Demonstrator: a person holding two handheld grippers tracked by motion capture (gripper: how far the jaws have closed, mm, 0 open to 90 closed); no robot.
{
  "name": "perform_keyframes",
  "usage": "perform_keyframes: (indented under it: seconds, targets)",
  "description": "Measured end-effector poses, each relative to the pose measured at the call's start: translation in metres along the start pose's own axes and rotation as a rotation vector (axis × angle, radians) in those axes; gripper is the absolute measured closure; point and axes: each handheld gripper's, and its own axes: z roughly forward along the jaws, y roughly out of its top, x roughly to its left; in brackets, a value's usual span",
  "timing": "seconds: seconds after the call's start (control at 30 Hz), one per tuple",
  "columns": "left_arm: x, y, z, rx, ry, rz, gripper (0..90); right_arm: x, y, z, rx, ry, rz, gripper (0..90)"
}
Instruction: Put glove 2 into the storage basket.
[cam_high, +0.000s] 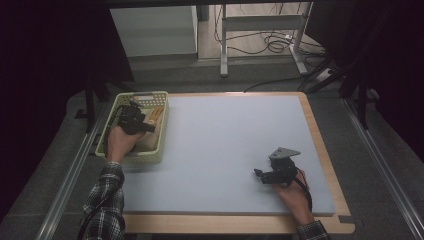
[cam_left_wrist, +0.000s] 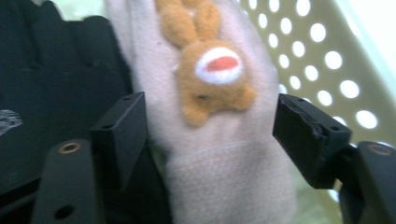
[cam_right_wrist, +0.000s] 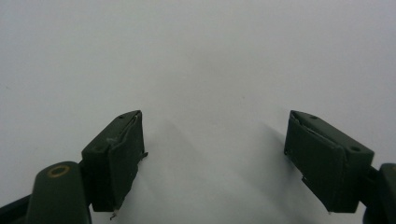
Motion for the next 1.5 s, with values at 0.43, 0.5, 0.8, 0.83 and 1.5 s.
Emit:
perform_keyframes:
  seconds: [0.43, 0.5, 0.8, 0.83, 1.5]
  targets:
    - [0.008, -0.012, -0.017, -0.094, 0.026, 0.016, 10.3, 0.0, 0.0, 0.0, 0.0, -0.001, 0.0, 19.4]
    - [0.008, -0.013, -0.02, -0.102, 0.032, 0.024, 9.2, 0.0, 0.0, 0.0, 0.0, -0.001, 0.0, 19.4]
    - [0.01, -0.021, -0.033, -0.151, 0.019, 0.025, 4.0, 0.0, 0.0, 0.0, 0.0, -0.001, 0.0, 19.3]
    - [0.01, -0.021, -0.033, -0.151, 0.019, 0.025, 3.7, 0.0, 0.0, 0.0, 0.0, -0.002, 0.001, 19.3]
    - [0.003, -0.039, -0.055, -0.239, -0.009, 0.084, 0.6, 0.0, 0.0, 0.0, 0.002, -0.004, -0.001, 18.9]
